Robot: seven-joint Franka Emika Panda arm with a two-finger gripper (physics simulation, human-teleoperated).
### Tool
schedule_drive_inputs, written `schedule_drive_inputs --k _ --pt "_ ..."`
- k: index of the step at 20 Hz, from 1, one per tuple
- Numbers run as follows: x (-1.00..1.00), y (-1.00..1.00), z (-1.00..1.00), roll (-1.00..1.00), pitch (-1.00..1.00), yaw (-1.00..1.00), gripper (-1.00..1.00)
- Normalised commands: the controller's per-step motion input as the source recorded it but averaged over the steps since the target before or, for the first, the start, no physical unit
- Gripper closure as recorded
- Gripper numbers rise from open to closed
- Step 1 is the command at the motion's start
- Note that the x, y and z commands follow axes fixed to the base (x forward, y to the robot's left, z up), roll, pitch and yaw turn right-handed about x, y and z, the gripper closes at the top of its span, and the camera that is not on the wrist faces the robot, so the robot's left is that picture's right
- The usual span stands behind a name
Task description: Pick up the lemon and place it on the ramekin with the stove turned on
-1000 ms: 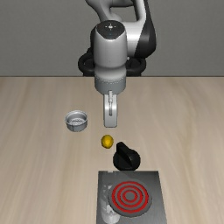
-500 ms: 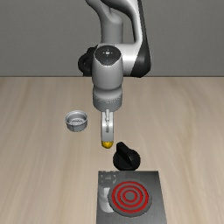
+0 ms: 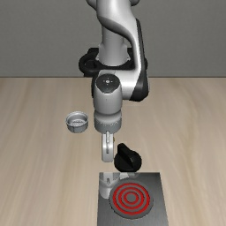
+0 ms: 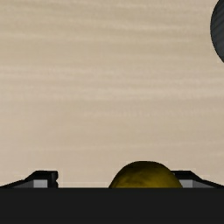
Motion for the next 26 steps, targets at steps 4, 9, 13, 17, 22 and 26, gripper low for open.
schedule_drive_inputs --k 4,9,13,17,22,26 --pt "-1.0 0.0 0.0 0.0 0.0 0.0 -1.0" --pt "0.0 0.0 -0.4 0.0 0.0 0.0 1.0" --pt "0.0 0.0 0.0 0.0 0.0 0.0 1.0" --pt "-0.5 0.0 0.0 0.0 0.0 0.0 1.0" --pt "-1.0 0.0 0.0 0.0 0.0 0.0 1.0" --pt "-1.0 0.0 0.0 0.0 0.0 0.0 1.0"
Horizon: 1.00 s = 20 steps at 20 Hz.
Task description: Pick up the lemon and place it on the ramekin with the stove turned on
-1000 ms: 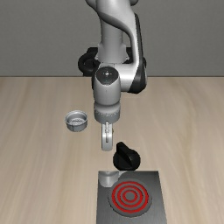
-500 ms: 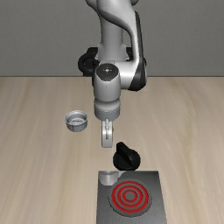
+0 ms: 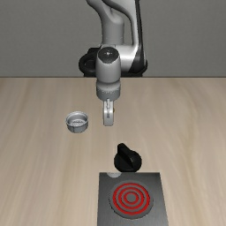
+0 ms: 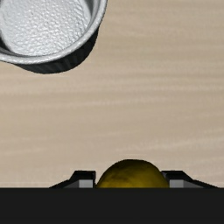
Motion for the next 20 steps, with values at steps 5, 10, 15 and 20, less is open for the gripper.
schedule_drive_inputs --k 5,10,15,20 --pt "0.0 0.0 1.0 0.0 0.0 0.0 1.0" --pt "0.0 -0.4 0.6 0.0 0.0 0.0 1.0" --pt "0.0 -1.0 0.0 0.0 0.0 0.0 1.0" --pt "0.4 -0.6 0.0 0.0 0.0 0.0 1.0"
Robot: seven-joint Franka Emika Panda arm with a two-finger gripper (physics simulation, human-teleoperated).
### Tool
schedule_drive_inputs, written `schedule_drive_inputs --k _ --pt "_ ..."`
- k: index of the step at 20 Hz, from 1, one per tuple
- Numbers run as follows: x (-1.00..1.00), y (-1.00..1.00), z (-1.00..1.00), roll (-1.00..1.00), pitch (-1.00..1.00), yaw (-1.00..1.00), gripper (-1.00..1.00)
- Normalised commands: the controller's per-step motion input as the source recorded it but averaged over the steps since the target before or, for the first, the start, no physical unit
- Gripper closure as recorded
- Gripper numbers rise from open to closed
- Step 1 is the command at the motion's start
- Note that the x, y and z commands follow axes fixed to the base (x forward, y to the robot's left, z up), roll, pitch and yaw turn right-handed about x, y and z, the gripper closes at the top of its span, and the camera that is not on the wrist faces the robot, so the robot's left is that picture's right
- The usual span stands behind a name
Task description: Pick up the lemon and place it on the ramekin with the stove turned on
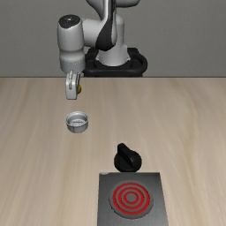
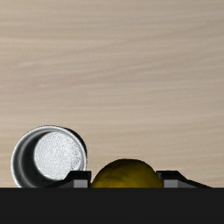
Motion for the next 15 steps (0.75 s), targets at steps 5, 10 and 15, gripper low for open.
schedule_drive_inputs --k 5,10,15 --pt "1.0 0.0 0.0 0.0 0.0 0.0 1.0" --pt "0.0 0.2 0.0 0.0 0.0 0.0 -1.0" --pt "0.0 0.0 0.0 0.0 0.0 0.0 -1.0"
